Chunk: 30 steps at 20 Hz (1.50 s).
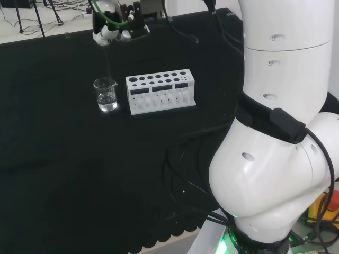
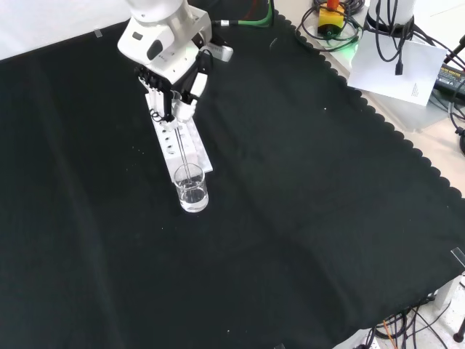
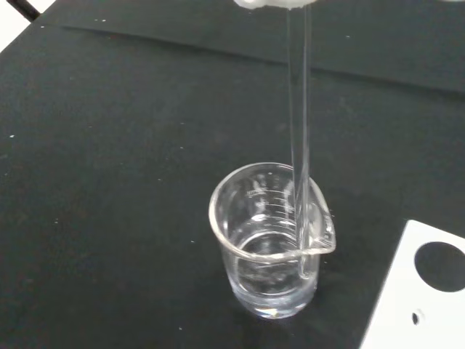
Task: Stir in the beaker to the left of the white test tube rack with the glass rod.
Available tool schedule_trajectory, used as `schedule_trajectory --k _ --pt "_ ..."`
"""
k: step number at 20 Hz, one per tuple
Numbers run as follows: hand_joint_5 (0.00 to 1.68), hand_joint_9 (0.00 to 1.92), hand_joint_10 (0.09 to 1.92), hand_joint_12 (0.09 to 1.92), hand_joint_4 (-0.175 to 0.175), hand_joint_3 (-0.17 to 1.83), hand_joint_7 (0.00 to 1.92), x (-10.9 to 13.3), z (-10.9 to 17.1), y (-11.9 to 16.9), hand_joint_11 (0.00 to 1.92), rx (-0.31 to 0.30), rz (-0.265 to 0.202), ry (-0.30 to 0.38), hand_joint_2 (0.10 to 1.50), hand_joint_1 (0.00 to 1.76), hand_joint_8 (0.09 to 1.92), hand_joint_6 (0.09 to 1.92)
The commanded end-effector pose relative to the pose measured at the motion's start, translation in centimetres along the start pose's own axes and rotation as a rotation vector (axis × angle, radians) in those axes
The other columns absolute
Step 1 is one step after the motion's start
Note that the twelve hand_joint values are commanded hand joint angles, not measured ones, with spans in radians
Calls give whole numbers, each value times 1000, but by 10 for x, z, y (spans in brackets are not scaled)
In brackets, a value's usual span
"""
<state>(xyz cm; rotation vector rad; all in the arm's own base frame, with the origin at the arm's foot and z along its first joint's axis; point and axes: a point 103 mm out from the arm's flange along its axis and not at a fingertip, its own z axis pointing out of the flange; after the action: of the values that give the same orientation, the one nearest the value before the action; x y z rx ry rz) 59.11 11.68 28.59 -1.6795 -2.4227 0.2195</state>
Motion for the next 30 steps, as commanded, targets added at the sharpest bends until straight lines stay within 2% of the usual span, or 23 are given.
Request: schedule_trajectory --k 1,5,8,12,16,21,23,26,30 --pt "1238 1605 716 421 -175 -175 1261 37 1 21 1703 9 -65 -9 1093 1316 844 300" --pt "1238 1605 716 421 -175 -175 1261 34 2 31 1703 6 -58 -14 1093 1316 845 300" --pt "1238 1605 716 422 -175 -175 1261 16 2 36 1703 16 -55 11 1093 1316 844 301" --pt "1237 1605 717 423 -175 -175 1260 -3 2 27 1704 17 -19 -5 1093 1316 845 302" --pt "1237 1605 717 424 -175 -175 1261 -10 -1 15 1704 18 0 -4 1093 1316 845 303" --pt "1237 1605 718 425 -175 -175 1259 -1 0 -1 1704 18 -4 -10 1094 1316 848 303" --pt "1236 1606 719 426 -175 -175 1259 9 3 -3 1705 23 -18 -19 1094 1316 848 303" --pt "1236 1606 719 427 -175 -175 1258 27 5 4 1704 20 -58 -28 1094 1316 849 304" --pt "1235 1606 720 428 -175 -175 1258 35 3 21 1704 15 -88 -34 1094 1316 850 305"
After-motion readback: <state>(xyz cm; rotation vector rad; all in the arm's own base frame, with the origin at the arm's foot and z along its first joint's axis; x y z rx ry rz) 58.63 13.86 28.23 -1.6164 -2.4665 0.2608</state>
